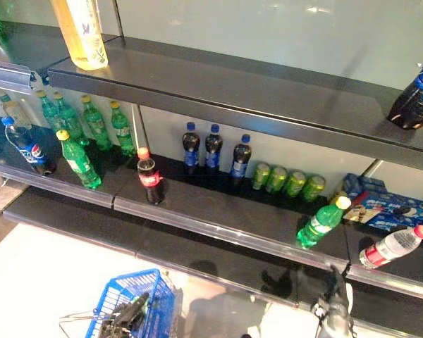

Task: Pick up the drink and place into the basket.

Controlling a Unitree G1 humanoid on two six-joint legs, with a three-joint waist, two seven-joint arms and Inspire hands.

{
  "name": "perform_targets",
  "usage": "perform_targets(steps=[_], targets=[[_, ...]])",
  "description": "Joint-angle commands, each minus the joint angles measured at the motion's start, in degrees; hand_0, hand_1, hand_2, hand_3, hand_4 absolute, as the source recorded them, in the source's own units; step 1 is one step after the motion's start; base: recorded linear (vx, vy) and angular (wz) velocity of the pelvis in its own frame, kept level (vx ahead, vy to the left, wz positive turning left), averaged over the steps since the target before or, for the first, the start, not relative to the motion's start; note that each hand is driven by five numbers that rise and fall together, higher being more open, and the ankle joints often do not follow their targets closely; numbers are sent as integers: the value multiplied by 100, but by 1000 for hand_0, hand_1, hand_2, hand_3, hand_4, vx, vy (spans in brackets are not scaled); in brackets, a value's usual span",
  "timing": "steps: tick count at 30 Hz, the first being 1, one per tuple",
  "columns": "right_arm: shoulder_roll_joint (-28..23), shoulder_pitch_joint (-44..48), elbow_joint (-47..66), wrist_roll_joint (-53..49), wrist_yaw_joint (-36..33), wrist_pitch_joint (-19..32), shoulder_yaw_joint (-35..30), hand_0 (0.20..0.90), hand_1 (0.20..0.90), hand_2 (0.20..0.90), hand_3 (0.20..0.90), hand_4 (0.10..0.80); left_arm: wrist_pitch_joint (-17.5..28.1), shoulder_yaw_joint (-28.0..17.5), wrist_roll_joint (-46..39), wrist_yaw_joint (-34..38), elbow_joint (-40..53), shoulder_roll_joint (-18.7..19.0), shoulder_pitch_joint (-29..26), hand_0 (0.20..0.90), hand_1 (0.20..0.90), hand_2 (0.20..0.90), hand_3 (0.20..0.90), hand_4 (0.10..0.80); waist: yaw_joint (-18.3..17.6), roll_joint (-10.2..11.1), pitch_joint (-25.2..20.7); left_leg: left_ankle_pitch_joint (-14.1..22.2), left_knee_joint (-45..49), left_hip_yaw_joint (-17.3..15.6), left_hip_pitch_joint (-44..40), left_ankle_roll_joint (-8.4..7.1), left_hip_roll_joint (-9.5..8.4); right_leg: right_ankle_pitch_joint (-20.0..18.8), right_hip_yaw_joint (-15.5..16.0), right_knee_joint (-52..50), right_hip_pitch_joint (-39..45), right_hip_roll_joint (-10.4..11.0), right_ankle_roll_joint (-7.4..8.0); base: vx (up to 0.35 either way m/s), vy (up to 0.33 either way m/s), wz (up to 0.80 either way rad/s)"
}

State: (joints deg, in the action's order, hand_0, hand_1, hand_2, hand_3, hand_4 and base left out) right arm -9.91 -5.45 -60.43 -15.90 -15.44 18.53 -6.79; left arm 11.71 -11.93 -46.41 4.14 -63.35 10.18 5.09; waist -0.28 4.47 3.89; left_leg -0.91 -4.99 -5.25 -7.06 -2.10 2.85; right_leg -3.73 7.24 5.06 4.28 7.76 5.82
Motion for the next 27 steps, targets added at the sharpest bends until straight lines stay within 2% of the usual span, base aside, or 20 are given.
perform_targets(steps=[1, 12, 19, 27], targets=[[-580, 156, -23, 73, -61, 351, -44, 900, 900, 900, 900, 800, 1195, -229, 334, -385, 278, 673, -658, 300, 300, 300, 200, 100, 1, -502, -279, 76, 12, 82, 90, 96, -114, 124, 33, -280, 151, 83, 28, 23, -31, -8], [-619, 179, -7, 183, -79, 366, 134, 900, 900, 900, 900, 800, 1091, -112, 340, -458, 467, 678, -712, 300, 300, 300, 200, 100, 27, -525, -223, 69, 15, 82, 56, 85, -66, 197, 155, -355, 188, 76, -8, 4, -11, -2], [-596, 150, -415, 465, -45, 210, 235, 900, 900, 900, 900, 800, 997, -111, 372, -555, 360, 670, -689, 300, 300, 300, 200, 100, 64, -544, -222, 74, 30, 108, 59, 92, -57, 277, 234, -458, 182, 86, -21, 9, 1, 0], [-634, 159, -853, 745, 409, 21, 359, 900, 900, 900, 900, 800, 937, -159, 372, -565, 129, 719, -662, 300, 300, 300, 200, 100, 146, -498, -192, 88, 50, 139, 8, 73, -9, 336, 297, -466, 247, 45, -57, 37, -50, 1]])
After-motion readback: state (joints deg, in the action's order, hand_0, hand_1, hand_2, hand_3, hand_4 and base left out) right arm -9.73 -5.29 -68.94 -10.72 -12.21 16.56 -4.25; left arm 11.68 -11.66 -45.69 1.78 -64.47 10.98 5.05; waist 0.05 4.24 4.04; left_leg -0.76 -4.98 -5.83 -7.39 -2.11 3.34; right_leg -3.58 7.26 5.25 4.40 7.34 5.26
